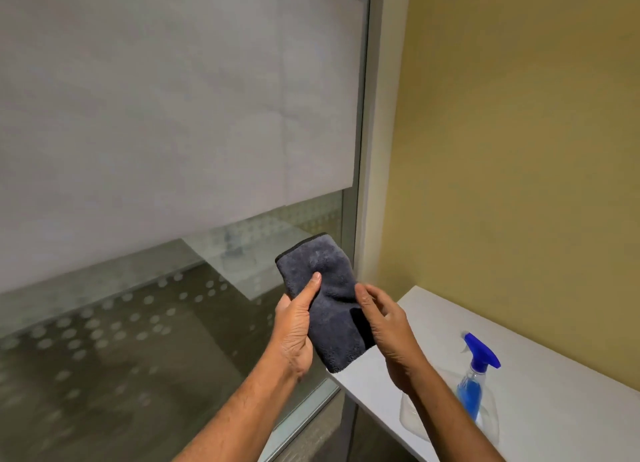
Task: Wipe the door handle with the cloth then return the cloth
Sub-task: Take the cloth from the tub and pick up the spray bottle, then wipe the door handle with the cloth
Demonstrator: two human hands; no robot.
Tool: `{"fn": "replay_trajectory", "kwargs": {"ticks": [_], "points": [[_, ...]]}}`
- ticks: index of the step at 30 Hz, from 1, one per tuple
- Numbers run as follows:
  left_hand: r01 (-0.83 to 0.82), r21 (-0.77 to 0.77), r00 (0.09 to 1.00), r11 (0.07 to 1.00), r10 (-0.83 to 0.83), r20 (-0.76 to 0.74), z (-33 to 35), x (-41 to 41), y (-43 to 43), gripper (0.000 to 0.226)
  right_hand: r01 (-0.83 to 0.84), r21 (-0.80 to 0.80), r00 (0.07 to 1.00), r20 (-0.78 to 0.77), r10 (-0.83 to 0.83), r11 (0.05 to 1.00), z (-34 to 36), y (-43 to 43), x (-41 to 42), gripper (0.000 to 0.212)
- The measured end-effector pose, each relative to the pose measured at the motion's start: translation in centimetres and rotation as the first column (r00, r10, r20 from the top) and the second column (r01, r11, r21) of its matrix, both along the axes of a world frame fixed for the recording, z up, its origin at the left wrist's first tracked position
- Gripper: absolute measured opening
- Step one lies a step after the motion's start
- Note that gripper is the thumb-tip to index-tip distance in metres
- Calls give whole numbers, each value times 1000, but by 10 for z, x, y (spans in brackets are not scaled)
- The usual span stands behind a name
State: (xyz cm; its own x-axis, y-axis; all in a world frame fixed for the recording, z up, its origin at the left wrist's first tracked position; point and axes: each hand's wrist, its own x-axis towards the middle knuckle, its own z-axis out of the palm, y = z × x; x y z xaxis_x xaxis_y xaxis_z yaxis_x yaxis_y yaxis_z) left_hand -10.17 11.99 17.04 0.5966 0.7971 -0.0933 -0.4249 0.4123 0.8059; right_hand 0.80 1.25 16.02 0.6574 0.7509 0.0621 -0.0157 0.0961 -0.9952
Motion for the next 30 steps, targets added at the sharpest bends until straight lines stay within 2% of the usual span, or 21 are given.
{"fn": "replay_trajectory", "kwargs": {"ticks": [3, 6, 9, 12, 19, 24, 27, 30], "points": [[-29, 68, 999, 997, 31, -32, 17, -60, -4, 40, -265, -89, 962, 51, 270, 960, 25, 8, -35, 56], [-76, 88, 994, 993, 82, -70, 29, -119, -16, 44, -405, -85, 911, 51, 410, 910, 41, 18, -84, 48], [-152, 84, 984, 985, 158, -77, 41, -177, -25, 42, -443, -20, 897, 11, 443, 897, 50, 28, -142, 38], [-275, 65, 954, 959, 280, -103, 51, -232, -27, 44, -496, 29, 867, -29, 497, 868, 57, 35, -201, 37], [-565, 156, 799, 810, 585, -138, 66, -356, -8, 36, -558, 112, 809, -144, 569, 822, 70, 58, -339, 31], [-593, 187, 771, 784, 619, -149, 61, -445, 26, 34, -581, 149, 770, -217, 599, 800, 74, 93, -435, 33], [-582, 218, 772, 783, 617, -155, 57, -502, 55, 36, -561, 179, 760, -275, 589, 808, 70, 117, -492, 25], [-620, 270, 709, 737, 674, -208, 48, -543, 83, 35, -480, 161, 807, -304, 506, 862, 58, 142, -541, 16]]}}
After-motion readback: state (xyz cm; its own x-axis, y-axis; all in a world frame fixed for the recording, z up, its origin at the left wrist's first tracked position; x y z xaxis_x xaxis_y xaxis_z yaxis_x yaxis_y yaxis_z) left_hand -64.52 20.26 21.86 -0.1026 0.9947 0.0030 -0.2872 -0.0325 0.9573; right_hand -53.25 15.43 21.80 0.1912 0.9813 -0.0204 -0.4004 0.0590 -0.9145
